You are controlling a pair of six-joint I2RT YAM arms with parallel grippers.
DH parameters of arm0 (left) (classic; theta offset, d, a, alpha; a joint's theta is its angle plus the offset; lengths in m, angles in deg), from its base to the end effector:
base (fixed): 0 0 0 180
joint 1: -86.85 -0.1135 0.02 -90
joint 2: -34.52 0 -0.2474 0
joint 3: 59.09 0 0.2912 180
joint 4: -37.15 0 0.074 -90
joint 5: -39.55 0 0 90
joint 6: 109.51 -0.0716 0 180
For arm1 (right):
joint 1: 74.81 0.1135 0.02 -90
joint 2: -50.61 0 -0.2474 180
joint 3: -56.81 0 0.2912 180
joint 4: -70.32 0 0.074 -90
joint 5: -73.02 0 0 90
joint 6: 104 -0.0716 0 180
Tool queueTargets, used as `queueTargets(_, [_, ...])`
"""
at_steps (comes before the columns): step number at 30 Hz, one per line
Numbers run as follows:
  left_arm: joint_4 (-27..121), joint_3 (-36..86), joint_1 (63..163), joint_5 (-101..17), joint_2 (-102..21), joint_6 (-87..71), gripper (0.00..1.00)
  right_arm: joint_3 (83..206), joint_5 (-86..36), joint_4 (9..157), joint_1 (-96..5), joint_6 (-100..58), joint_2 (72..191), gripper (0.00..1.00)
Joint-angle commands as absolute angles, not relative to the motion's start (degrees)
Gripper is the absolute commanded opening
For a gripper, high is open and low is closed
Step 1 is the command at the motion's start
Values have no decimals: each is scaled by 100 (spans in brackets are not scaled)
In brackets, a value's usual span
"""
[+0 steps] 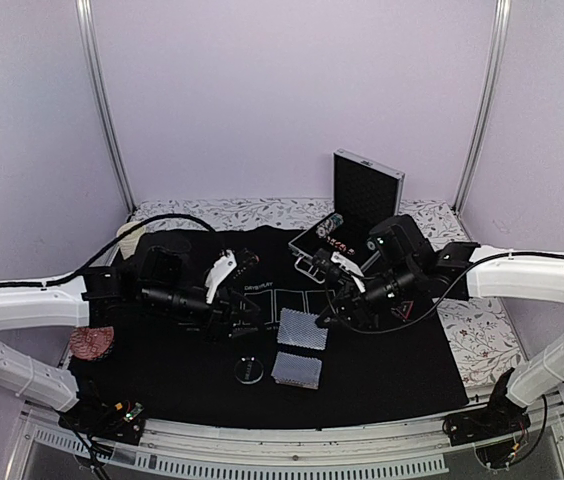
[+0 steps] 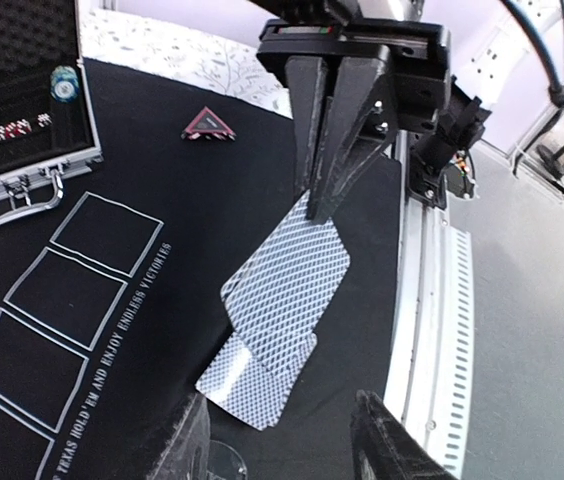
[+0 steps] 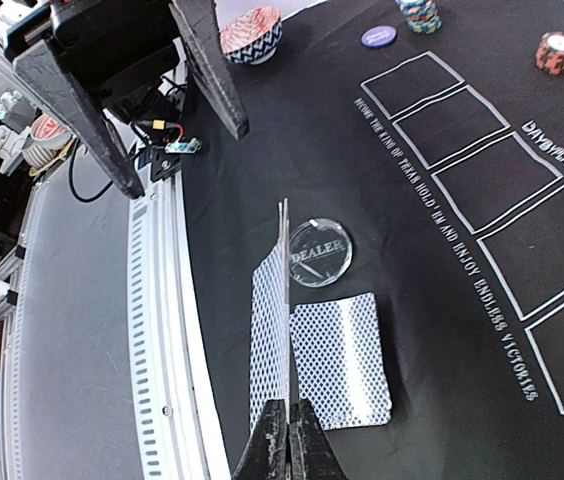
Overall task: Distribute texas hold em gaming equipment
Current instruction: Pass from the left arm to the right
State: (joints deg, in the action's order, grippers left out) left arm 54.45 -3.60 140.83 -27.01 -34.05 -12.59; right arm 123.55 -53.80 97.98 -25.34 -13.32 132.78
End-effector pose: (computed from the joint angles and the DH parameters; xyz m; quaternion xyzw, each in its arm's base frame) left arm 0.1732 -0.2867 0.2072 0.4318 0.7386 -0.3986 0.3303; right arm 0.2032 0.3037 0.1914 -0.4827 0.7351 0.4198 0.2243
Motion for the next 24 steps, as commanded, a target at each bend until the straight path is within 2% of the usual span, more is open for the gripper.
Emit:
queueTargets(1, [5458, -343, 14020, -3136, -3185, -1431, 51, 12616, -5030, 10121, -2547, -1311, 13015, 2])
queueTargets(9, [5566, -269, 14013, -3928, -3000, -1391, 56, 12839, -4464, 10260, -2929, -1977, 12709, 3])
queueTargets(15, [6542, 432, 13491, -5990, -3236, -1109, 78, 12922, -3884, 10222, -3649, -2624, 12229, 2])
queueTargets(20, [7004, 959, 12491, -6484, -3644, -768, 89, 13044, -3062, 10077, -3803, -2964, 11987, 2])
queueTargets(24, [6638, 1027, 12045, -6559, -3725, -734, 94, 13177, -2575, 9846, -3833, -3186, 11945, 2])
